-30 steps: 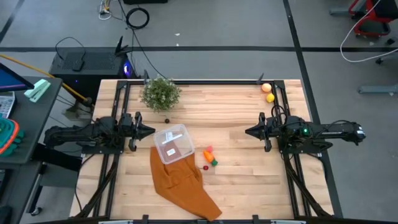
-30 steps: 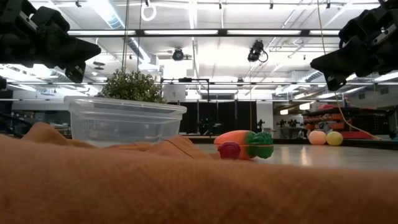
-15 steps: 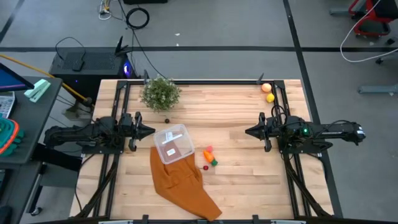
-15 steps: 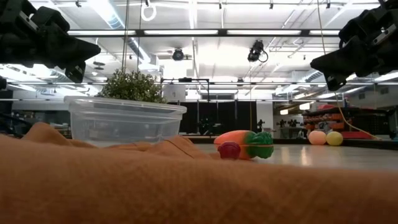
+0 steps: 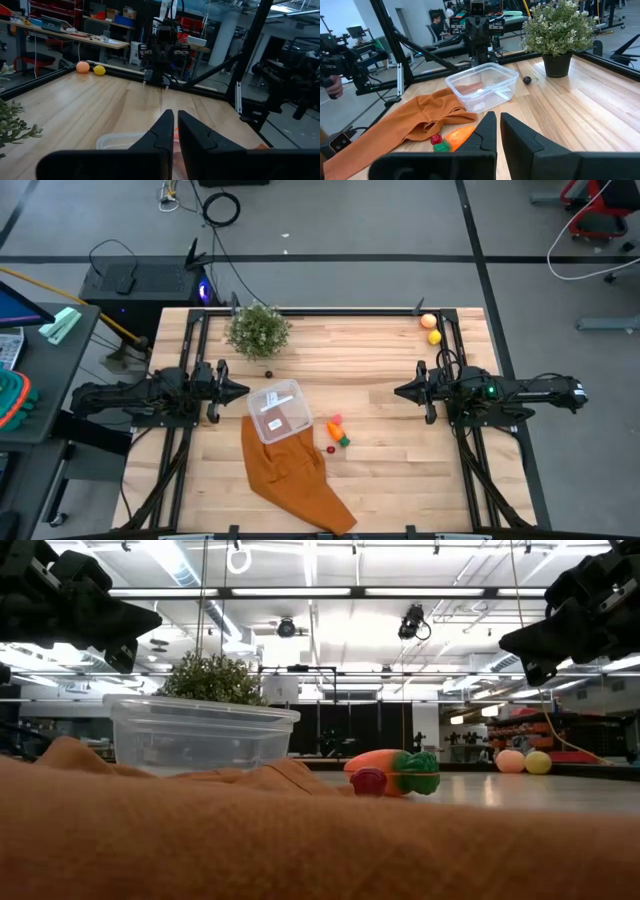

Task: Pick and placing Produce into tupperware

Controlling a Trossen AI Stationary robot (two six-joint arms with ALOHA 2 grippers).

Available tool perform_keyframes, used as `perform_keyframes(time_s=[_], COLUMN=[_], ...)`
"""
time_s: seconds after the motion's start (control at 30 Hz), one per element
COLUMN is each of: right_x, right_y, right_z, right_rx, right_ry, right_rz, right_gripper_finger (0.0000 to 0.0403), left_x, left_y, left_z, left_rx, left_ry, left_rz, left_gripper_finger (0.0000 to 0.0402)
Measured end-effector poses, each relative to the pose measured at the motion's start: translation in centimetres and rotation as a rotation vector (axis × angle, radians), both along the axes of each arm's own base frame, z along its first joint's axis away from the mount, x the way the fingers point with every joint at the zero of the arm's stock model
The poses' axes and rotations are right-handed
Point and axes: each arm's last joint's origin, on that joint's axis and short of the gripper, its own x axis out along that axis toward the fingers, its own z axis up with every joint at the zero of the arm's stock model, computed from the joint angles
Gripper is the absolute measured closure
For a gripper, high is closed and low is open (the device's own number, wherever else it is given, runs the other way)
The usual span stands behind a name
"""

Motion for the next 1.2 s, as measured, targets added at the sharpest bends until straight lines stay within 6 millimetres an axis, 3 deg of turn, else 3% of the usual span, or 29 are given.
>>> perform_keyframes(time_s=[0.27, 0.43, 0.77, 1.03, 1.2], right_x=[0.0, 0.0, 0.0, 0.0, 0.0], right_y=[0.0, 0.0, 0.0, 0.0, 0.0], right_z=[0.01, 0.0, 0.0, 0.01, 0.01], right_rx=[0.0, 0.0, 0.0, 0.039, 0.154], right_ry=[-0.001, 0.0, 0.0, 0.0, 0.0], right_rz=[0.0, 0.0, 0.0, -0.002, -0.009], right_gripper_finger=[0.0403, 0.0403, 0.0403, 0.0403, 0.0403], left_x=[0.0, 0.0, 0.0, -0.09, -0.15], left_y=[0.0, 0.0, 0.01, 0.57, 0.76], left_z=[-0.01, -0.01, 0.01, 0.15, 0.3], left_rx=[-0.069, -0.213, -0.232, -0.67, -0.788], left_ry=[-0.002, -0.007, -0.009, -0.106, -0.163], left_rz=[-0.003, -0.01, -0.007, 0.156, 0.204], left_gripper_finger=[0.0368, 0.0366, 0.0378, 0.0388, 0.0384])
